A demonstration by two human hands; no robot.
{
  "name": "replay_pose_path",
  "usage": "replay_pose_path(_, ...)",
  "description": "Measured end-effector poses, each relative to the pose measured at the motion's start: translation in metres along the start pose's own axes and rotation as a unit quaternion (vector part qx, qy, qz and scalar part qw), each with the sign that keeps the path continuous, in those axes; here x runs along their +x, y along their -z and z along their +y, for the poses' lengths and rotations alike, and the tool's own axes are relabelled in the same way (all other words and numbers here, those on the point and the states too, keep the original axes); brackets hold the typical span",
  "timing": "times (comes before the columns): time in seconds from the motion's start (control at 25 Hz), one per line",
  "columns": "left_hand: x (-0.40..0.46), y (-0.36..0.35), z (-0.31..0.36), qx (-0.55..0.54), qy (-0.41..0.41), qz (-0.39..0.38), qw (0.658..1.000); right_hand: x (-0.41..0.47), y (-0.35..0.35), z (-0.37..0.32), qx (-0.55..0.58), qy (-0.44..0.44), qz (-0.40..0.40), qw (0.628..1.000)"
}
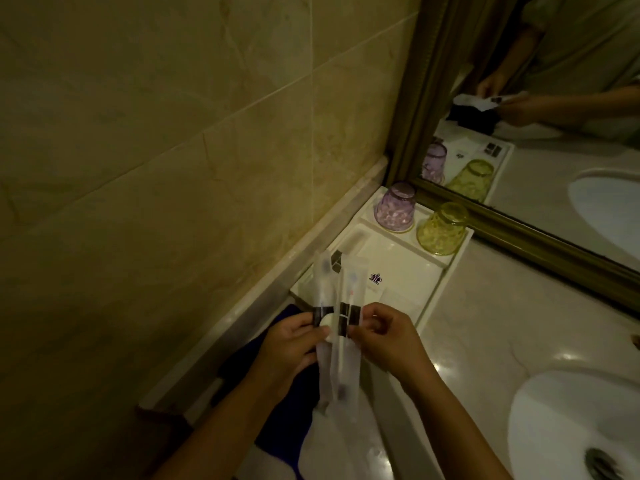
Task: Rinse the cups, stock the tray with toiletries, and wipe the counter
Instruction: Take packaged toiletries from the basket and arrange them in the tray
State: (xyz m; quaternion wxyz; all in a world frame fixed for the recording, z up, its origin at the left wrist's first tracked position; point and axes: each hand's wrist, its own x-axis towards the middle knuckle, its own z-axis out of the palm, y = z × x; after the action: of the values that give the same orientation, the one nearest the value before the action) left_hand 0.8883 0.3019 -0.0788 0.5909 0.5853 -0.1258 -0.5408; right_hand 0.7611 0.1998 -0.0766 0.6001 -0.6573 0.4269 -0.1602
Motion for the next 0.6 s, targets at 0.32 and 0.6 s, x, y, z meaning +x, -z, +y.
replay_pose_path(0.32, 0.004, 0.014, 0.000, 0.040, 0.045, 0.075, 0.995, 0.076, 0.026, -0.009, 0.094, -0.115, 0.146, 0.978)
replay_pose_path(0.6, -0.004, 0.019, -0.003, 0.054, 0.063, 0.063, 0.995, 0.114, 0.003, 0.010, -0.168, -0.076, 0.167, 0.969)
